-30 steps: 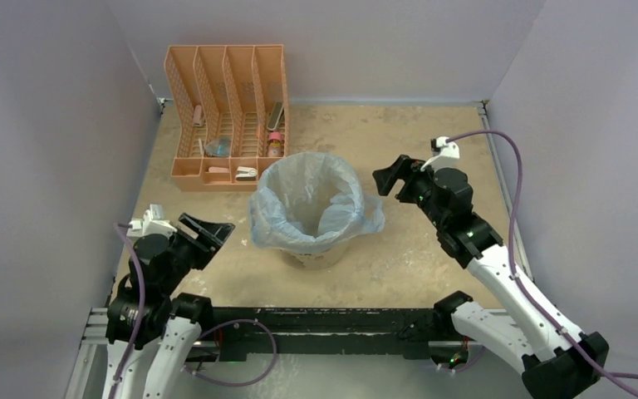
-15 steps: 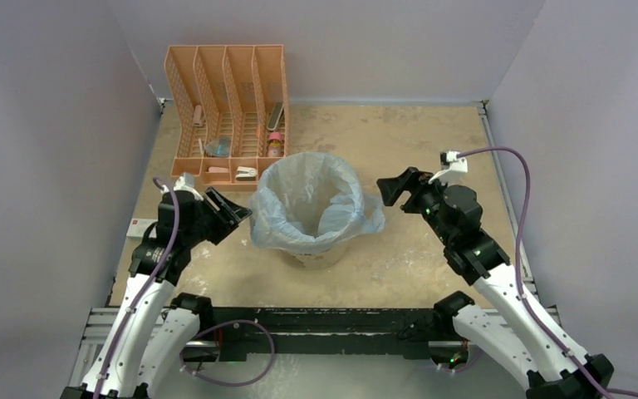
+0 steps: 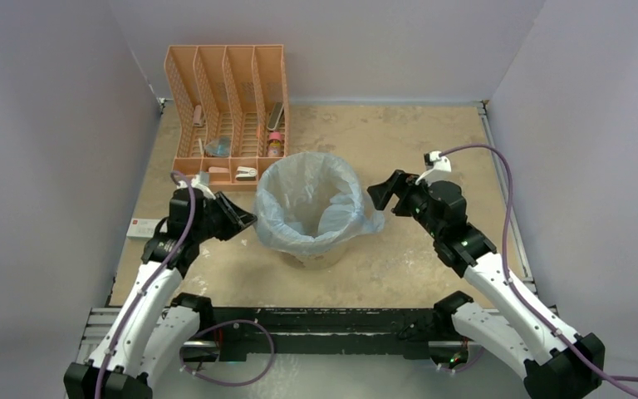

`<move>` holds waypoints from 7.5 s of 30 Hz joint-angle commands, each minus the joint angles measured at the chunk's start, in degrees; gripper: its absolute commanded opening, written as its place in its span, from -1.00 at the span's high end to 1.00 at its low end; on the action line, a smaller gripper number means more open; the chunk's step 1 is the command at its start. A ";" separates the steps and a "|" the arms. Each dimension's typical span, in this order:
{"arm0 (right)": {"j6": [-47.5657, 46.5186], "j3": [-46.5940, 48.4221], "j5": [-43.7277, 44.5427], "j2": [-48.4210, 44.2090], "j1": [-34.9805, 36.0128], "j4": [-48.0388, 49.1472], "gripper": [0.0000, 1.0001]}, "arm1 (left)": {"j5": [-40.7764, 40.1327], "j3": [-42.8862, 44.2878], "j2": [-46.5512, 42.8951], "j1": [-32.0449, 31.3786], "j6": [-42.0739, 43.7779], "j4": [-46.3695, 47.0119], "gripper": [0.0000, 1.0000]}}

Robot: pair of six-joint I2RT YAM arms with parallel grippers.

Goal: Put the trash bags into the trash bin

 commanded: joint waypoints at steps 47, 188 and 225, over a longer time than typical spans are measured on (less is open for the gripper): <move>12.91 -17.57 -17.60 11.70 -3.30 24.60 -0.46 | 2.61 -6.77 4.90 0.31 5.95 11.19 1.00; 63.04 -20.80 38.25 16.29 49.16 47.47 -0.27 | -9.31 -8.10 -17.03 0.31 -3.84 -4.94 -0.40; 37.39 -10.16 56.57 -8.30 49.04 1.08 0.10 | -11.50 -6.59 -15.20 0.31 -3.39 -5.29 -0.39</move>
